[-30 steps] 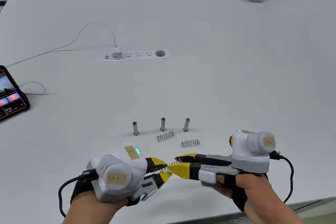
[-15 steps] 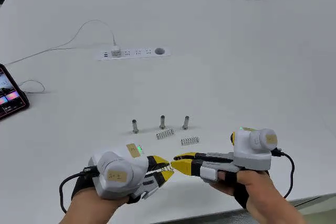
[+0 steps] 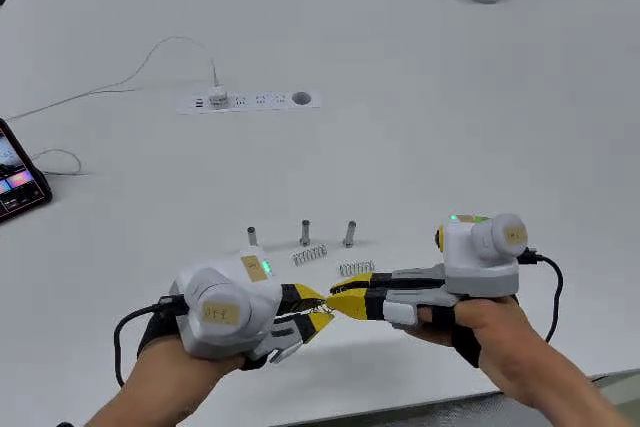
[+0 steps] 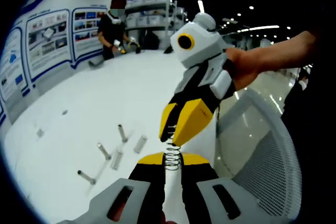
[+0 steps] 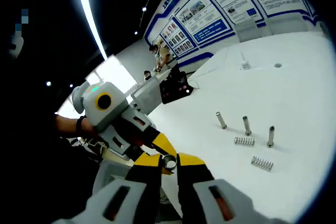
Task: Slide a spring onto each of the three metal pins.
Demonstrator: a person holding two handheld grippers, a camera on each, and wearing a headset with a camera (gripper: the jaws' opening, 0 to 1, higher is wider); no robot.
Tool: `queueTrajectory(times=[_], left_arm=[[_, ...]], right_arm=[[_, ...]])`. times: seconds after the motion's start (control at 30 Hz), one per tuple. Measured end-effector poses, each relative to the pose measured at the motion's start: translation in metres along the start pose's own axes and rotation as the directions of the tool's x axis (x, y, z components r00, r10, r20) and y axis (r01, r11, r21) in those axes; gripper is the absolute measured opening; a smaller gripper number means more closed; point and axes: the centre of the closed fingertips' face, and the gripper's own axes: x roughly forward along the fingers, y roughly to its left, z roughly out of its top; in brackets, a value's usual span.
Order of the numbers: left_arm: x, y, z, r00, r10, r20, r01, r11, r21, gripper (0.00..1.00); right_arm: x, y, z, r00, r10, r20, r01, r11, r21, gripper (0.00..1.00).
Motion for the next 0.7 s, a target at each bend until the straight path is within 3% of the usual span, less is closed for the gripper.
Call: queueTrajectory(times=[0.17, 0.33, 0.5, 0.7], left_arm=[[0.001, 0.004, 0.011, 0.9997, -0.006, 0.023, 0.006, 1.0, -0.003, 0.09], [0.001, 0.005, 0.018, 0.9994, -0.012, 0.033, 0.012, 1.0, 0.025, 0.09], [0.001, 0.004, 0.018, 0.9993, -0.026, 0.028, 0.025, 0.999, 0.048, 0.09], [-0.002, 0.001, 0.02, 0.9982, -0.058, 0.012, 0.057, 0.993, 0.106, 0.09]], right_arm=[[-0.002, 0.002, 0.011, 0.9975, -0.008, -0.07, 0.001, 0.995, -0.104, 0.12], [-0.004, 0.003, 0.015, 0.9865, -0.017, -0.163, -0.02, 0.974, -0.224, 0.12], [-0.002, 0.006, 0.011, 0.9677, -0.022, -0.251, -0.056, 0.952, -0.3, 0.12], [0.0, 0.009, 0.005, 0.9309, -0.013, -0.365, -0.14, 0.91, -0.39, 0.13]])
